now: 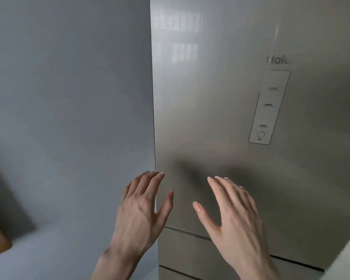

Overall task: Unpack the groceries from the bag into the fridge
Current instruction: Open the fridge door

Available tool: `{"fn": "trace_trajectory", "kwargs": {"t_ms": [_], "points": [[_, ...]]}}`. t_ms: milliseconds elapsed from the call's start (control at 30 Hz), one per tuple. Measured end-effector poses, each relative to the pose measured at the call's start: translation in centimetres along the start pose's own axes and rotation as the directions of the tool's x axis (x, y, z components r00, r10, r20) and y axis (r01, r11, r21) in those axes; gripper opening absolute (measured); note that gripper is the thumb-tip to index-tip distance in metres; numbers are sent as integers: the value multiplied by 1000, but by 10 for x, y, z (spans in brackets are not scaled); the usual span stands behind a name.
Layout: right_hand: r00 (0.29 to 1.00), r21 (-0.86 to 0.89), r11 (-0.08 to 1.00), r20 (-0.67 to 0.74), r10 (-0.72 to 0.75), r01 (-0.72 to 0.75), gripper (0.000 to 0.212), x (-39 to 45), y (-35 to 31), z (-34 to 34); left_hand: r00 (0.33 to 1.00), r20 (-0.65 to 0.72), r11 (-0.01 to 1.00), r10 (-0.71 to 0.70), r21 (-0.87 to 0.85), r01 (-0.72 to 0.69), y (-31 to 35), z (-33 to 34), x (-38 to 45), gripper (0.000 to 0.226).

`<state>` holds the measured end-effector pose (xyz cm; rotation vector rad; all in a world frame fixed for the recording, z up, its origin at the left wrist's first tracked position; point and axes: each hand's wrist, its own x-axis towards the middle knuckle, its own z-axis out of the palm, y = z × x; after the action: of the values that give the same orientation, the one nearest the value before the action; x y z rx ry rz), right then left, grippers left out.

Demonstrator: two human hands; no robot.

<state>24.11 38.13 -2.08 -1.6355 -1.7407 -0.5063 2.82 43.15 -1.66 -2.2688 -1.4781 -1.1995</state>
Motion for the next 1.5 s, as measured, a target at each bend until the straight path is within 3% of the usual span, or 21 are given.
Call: {"fn": "trace_trajectory", "kwargs": {"t_ms": [267, 533, 767, 1000, 1500], "points": [[988, 43, 999, -151, -16, 23, 65, 37, 5, 35, 998, -69, 999, 14, -35, -16, -14, 29, 33, 49], [974, -52, 998, -224, -37, 26, 68, 57, 16, 76, 986, -162, 994, -43, -106, 26, -28, 57, 69, 55], [982, -305, 952, -190, -22, -37, 87, 63, 24, 107, 990, -54, 940, -132, -323, 108, -36, 77, 84, 83], [982, -392, 917, -190, -5, -71, 95, 66, 23, 121, 996, 46, 804, -83, -587, 94, -50, 86, 92, 98], [991, -394, 911, -100, 88, -121, 89, 36, -10, 75, 989, 122, 731, 83, -682, 23, -68, 45, 61, 103]]}}
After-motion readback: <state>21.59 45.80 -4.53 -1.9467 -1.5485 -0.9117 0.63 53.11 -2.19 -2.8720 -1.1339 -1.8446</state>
